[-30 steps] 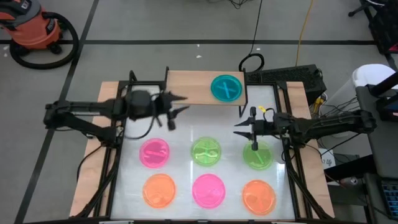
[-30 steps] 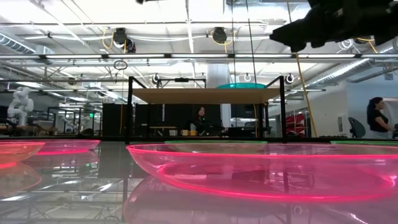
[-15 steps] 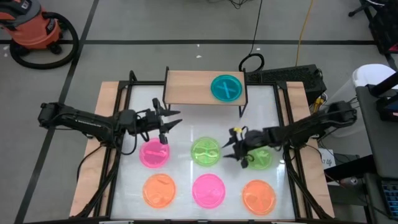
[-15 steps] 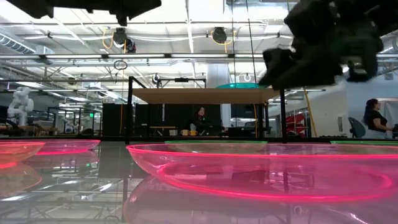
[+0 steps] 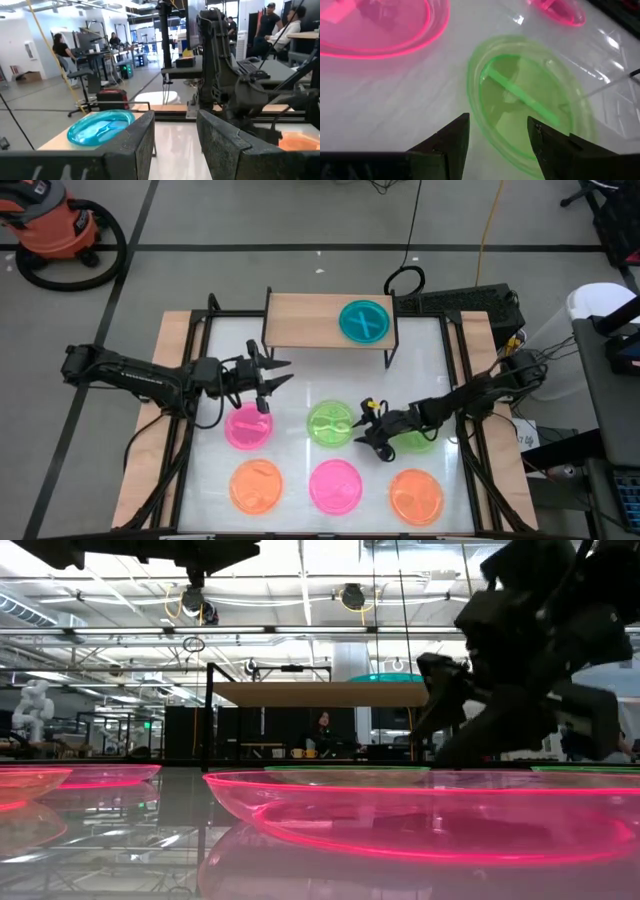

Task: Place and stack plates onto a shelf
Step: Stack the left green plate on the blue plate on the shelf

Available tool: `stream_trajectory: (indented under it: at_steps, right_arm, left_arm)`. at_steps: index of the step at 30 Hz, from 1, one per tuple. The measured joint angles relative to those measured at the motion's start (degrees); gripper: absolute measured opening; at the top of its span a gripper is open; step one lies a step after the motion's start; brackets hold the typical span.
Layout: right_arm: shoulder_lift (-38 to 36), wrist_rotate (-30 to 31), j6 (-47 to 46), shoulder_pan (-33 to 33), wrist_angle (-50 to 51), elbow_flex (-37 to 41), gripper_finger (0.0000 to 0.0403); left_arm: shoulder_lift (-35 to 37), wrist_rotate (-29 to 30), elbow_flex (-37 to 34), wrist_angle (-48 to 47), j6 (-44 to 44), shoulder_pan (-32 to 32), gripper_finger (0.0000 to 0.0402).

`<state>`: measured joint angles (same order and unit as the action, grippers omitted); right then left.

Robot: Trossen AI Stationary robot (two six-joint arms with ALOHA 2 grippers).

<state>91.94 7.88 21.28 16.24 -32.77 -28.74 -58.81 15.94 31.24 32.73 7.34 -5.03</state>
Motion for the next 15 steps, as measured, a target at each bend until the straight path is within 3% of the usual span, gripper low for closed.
stream_trajectory:
  at_steps: [6,11,15]
  right_arm:
    - [5.1,0.0,-0.1,0.0,-0.2,-2.3,0.0183]
    - [8.1,5.1,0.6,0.1,-0.9,-3.6,0.0183]
    - [8.6,5.5,1.8,0.1,-0.8,-3.6,0.0173]
  left_arm:
    - [0.0,0.0,0.0,-0.6,-0.1,-0.3,0.0154]
    - [0.0,0.0,0.0,-1.1,-0.2,-0.3,0.0154]
    - [0.0,0.0,0.0,-1.6,-0.2,-0.3,0.0154]
